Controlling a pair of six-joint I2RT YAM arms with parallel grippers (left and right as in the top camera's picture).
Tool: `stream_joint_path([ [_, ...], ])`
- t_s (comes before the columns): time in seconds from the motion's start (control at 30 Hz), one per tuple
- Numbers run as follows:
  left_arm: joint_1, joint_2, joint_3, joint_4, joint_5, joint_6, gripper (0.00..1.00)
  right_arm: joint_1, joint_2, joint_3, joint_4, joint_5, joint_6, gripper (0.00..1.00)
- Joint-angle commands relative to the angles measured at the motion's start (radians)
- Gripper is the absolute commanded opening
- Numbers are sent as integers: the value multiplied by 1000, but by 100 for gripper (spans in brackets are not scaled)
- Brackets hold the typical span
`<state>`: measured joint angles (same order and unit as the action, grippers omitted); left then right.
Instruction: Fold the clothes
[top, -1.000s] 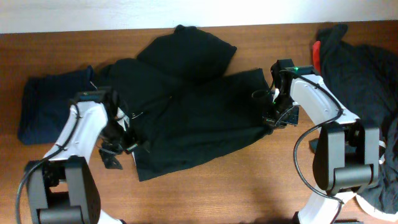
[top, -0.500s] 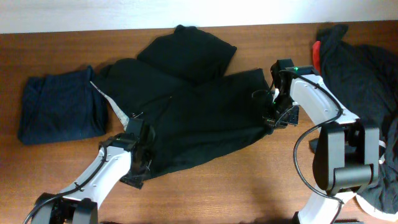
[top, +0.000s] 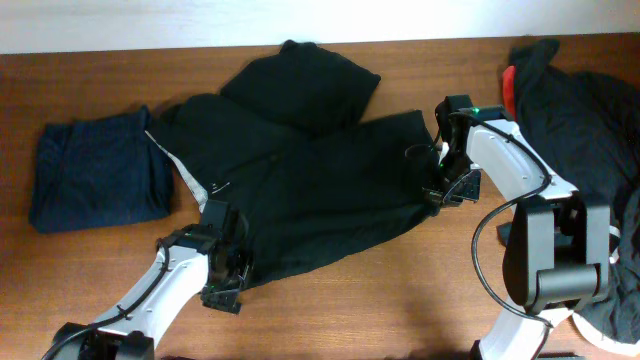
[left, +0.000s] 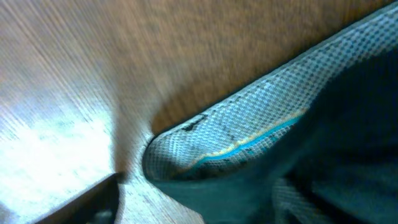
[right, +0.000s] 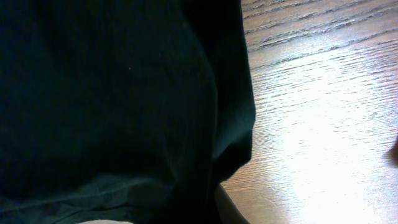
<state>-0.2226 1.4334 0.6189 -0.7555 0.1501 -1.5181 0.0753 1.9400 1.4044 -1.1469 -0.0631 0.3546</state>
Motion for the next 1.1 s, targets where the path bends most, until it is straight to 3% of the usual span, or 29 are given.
stream_joint_path([
  [0.0, -4, 31, -46, -8, -97, -8, 39, 0, -15, -1, -1, 24, -10, 11],
  [0.1, -4, 31, -46, -16, -121, 1, 17, 0, -15, -1, -8, 23, -10, 10],
  [0.13, -4, 31, -46, -16, -121, 29, 4, -3, -15, -1, -9, 23, -9, 4],
  [0.17, -4, 31, -46, -16, -121, 77, 1, -11, -15, 0, -9, 23, -9, 4],
  [0.2, -4, 30, -44, -15, -121, 159, 1, -26, -19, 5, -18, 23, -9, 4],
  [0.27, -4, 29, 28, -50, -117, 481, 0, -82, -62, 31, -64, 23, -10, 4],
  [0.5, -27, -50, 528, -497, -93, 764, 1, -137, -384, 40, -166, 19, -59, 4],
  [0.6, -124, -130, 659, -593, -60, 775, 0, -192, -539, 42, -189, 19, -58, 4],
  [0.8, -189, -286, 667, -705, 86, 775, 0, -350, -684, 70, -179, 19, -157, 4],
  [0.9, -189, -287, 657, -664, -7, 761, 0, -347, -663, 73, -53, -72, -198, 4],
  [1.0, -187, -242, 564, -510, -48, 649, 0, -257, -572, 73, 138, -128, -220, 4],
  [1.07, -185, -196, 494, -450, -188, 451, 0, -183, -481, 73, 227, -128, -220, 4],
])
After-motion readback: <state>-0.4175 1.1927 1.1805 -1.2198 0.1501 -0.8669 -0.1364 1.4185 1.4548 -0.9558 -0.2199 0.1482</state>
